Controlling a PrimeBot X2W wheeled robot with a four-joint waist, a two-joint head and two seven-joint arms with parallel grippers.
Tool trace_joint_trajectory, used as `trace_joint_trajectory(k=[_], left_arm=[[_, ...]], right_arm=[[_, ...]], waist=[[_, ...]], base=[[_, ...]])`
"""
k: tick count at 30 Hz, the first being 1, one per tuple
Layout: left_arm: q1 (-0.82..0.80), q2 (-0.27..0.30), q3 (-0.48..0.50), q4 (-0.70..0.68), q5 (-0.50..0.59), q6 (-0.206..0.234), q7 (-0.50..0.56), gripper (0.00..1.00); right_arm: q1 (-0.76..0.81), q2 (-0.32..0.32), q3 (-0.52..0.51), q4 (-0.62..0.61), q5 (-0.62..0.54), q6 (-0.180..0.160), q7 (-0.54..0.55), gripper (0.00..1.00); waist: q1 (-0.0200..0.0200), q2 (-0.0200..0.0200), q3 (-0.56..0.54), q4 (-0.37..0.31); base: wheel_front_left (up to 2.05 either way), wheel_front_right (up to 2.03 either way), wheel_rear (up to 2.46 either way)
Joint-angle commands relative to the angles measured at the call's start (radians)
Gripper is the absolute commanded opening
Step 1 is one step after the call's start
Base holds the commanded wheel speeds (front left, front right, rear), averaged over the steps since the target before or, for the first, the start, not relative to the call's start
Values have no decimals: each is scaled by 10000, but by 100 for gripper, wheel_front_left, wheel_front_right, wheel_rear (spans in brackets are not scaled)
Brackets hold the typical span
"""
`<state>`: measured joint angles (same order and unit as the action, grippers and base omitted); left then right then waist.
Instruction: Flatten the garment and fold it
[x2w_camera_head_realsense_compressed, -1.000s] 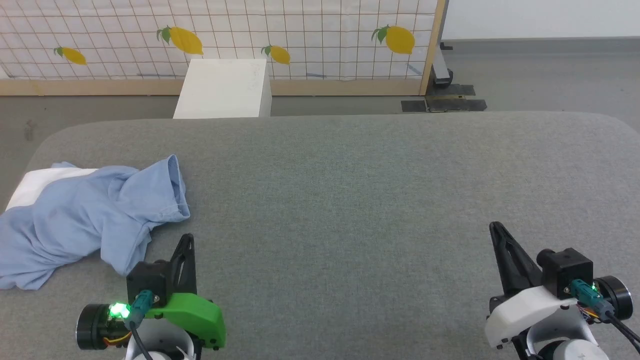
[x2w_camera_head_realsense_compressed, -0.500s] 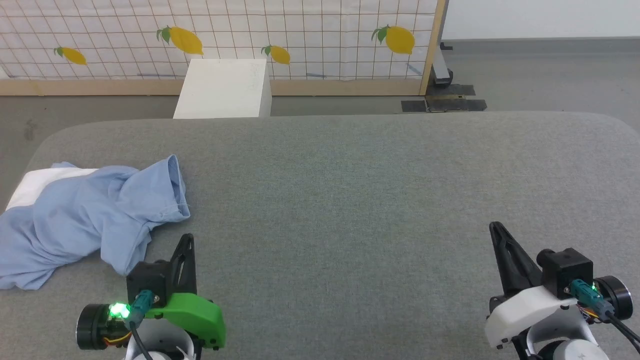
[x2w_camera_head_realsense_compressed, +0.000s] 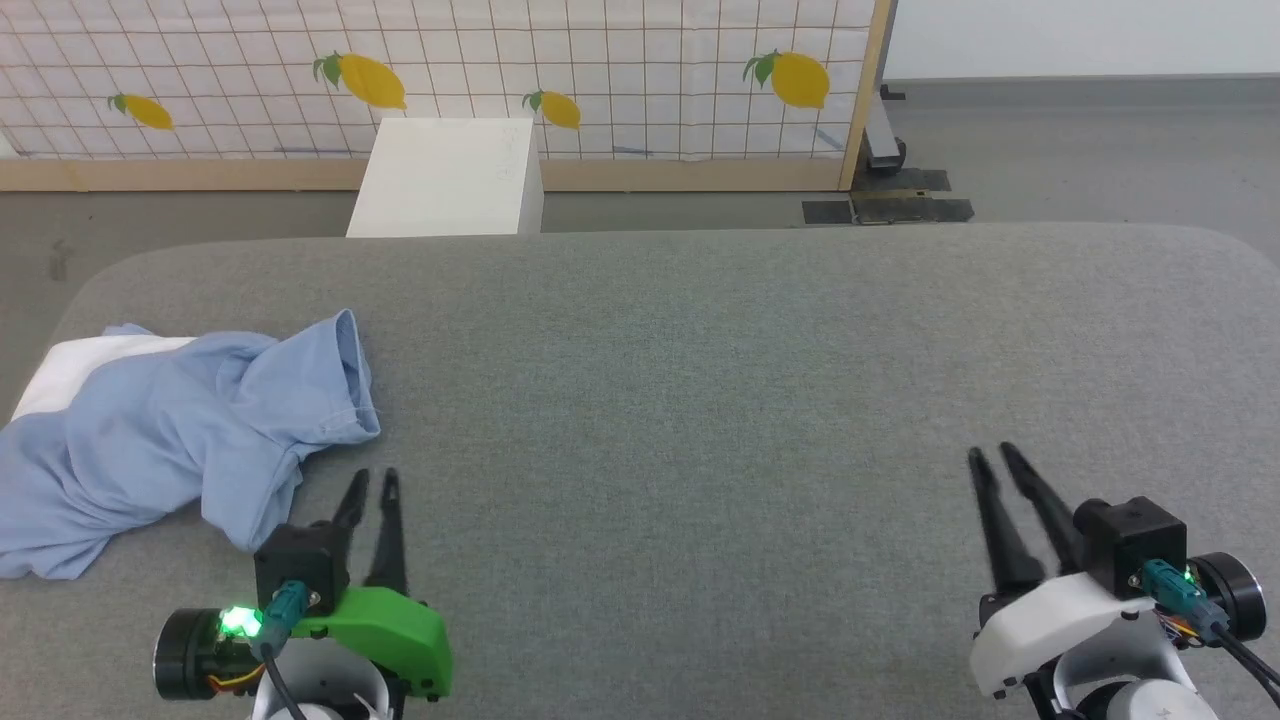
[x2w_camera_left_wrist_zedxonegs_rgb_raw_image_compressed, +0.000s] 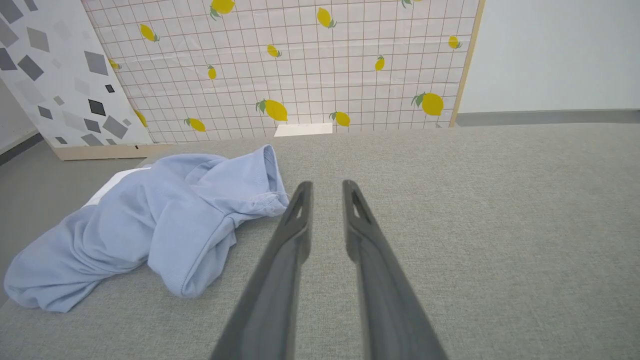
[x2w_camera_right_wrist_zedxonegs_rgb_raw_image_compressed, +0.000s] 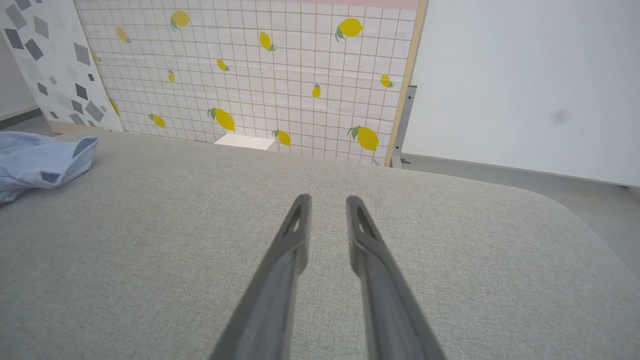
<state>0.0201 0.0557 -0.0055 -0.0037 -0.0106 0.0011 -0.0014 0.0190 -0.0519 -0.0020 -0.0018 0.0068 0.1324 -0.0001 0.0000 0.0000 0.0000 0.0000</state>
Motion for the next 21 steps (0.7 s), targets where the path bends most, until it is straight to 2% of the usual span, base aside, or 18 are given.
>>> trace_joint_trajectory(k=[1, 21], left_arm=[[0, 0, -12, 0, 0, 0, -1, 100], [126, -8, -61, 13, -250, -57, -375, 100]], right_arm=[[1, 0, -4, 0, 1, 0, -1, 100], [13, 2, -402, 142, 206, -2, -377, 100]], waist=[[0, 0, 0, 0], [0, 0, 25, 60]], base=[[0, 0, 0], [0, 0, 0]])
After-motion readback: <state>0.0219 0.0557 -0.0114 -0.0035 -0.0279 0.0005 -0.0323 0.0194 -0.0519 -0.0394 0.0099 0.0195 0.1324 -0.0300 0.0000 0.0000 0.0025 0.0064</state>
